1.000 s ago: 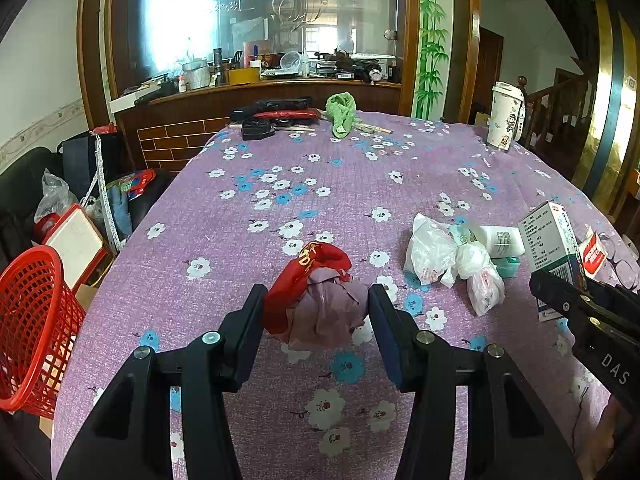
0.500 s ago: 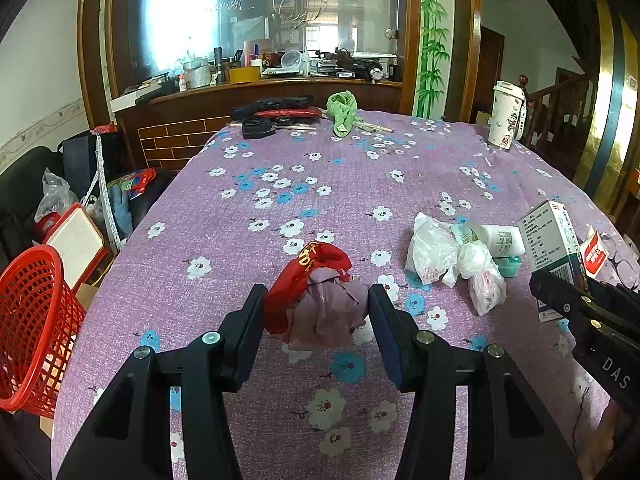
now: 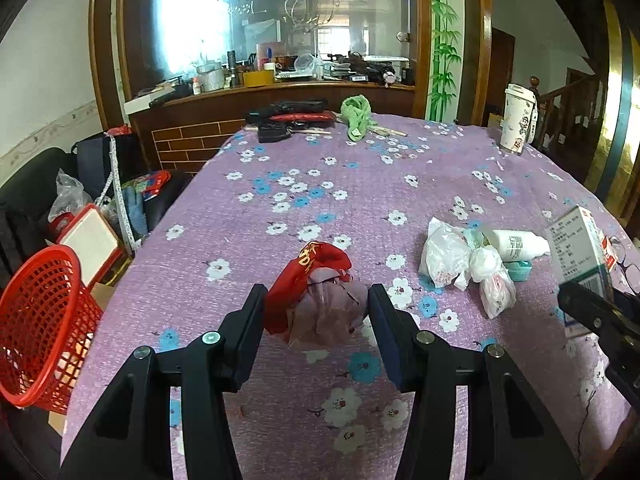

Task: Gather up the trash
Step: 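Carry the cloth bundle and medicine box with both tools to the wastebasket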

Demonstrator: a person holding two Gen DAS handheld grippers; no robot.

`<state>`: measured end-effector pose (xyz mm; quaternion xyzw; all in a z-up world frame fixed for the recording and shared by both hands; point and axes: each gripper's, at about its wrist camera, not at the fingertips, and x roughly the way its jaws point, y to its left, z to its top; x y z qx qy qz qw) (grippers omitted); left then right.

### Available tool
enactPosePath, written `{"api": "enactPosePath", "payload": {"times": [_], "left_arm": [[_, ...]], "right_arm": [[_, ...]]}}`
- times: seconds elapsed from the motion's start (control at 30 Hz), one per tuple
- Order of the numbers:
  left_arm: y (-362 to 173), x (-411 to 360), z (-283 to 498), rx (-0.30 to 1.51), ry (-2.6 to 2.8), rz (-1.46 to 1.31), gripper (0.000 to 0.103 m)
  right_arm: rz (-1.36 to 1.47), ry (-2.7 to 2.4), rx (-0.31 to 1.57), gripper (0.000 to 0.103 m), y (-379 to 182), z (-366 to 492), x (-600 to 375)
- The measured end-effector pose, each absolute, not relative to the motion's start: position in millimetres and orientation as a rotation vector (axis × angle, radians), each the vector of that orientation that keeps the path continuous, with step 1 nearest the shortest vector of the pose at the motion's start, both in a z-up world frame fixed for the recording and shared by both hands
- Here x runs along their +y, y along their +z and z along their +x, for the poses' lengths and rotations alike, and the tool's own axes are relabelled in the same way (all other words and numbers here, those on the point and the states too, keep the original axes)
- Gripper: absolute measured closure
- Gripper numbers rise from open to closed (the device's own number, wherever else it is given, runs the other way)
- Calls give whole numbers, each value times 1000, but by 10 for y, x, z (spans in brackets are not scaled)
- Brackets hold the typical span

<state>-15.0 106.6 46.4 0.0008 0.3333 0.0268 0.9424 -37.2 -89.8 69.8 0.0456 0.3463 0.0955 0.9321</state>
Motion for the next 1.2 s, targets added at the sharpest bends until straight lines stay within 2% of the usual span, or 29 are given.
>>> {"api": "enactPosePath", "payload": {"times": [0.63,0.93,1.2], "left_arm": [[787,1372,-560,660,79,-64,53],[1079,2224,-779,620,179,-173,53],[1170,3154,-1036,599,354,-208,53]], "right_arm": [[68,339,769,66,883,-545,-592],[39,536,871,66,1023,-380,84],[-11,741,929,66,1200,-217,1064]]}}
